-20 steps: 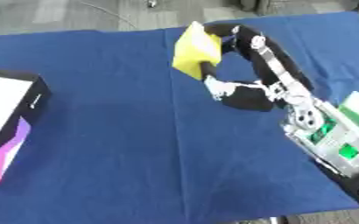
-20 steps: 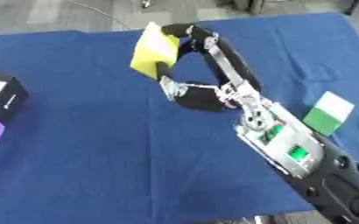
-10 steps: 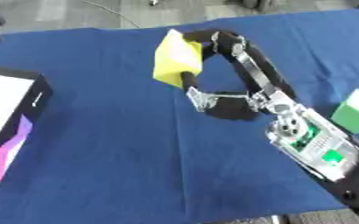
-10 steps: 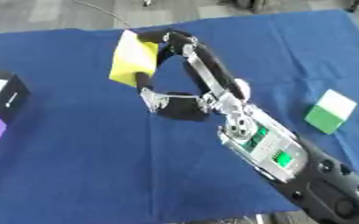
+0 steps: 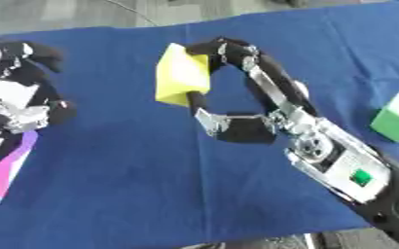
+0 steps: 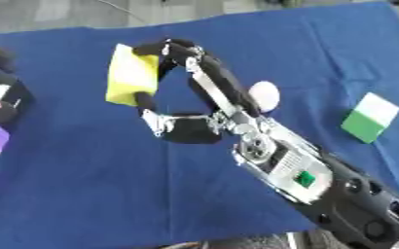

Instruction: Pick up the objects with one hand, pass them to the other hand, and then place them into the box on the other side of the table.

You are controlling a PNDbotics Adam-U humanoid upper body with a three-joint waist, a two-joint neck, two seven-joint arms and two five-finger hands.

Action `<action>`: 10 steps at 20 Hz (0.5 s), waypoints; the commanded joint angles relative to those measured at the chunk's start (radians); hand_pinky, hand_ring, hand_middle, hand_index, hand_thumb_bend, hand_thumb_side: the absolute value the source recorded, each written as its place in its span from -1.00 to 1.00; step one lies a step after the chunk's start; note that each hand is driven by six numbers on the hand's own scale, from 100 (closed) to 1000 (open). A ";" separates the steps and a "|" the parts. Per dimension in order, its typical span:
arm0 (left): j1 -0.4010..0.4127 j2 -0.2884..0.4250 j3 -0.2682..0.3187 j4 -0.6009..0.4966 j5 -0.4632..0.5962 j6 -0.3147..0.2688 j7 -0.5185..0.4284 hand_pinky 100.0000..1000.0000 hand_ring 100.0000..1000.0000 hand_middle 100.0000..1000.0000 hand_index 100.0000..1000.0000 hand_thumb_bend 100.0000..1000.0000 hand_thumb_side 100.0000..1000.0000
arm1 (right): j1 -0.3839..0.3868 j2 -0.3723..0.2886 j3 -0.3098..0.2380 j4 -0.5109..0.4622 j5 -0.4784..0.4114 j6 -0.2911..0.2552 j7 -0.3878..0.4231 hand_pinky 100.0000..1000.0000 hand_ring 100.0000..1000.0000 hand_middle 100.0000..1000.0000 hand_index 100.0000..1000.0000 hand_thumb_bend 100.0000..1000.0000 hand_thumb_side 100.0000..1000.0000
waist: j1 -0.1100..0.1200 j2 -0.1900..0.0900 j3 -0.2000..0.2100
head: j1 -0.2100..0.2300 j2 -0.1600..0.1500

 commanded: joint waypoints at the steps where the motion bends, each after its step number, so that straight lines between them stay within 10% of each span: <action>1: -0.038 -0.002 -0.021 -0.011 -0.061 -0.002 -0.005 0.63 0.57 0.59 0.86 0.02 0.08 | -0.017 0.001 0.011 -0.015 0.028 -0.013 0.020 0.63 0.14 -0.22 0.33 -1.00 -1.00 | 0.000 -0.015 0.003 | 0.003 0.004; 10: -0.111 -0.085 -0.081 -0.011 -0.139 0.012 0.043 0.62 0.55 0.56 0.86 0.12 0.05 | -0.032 0.016 0.038 -0.015 0.058 -0.043 0.041 0.63 0.14 -0.22 0.32 -1.00 -1.00 | -0.002 -0.011 0.010 | 0.005 0.008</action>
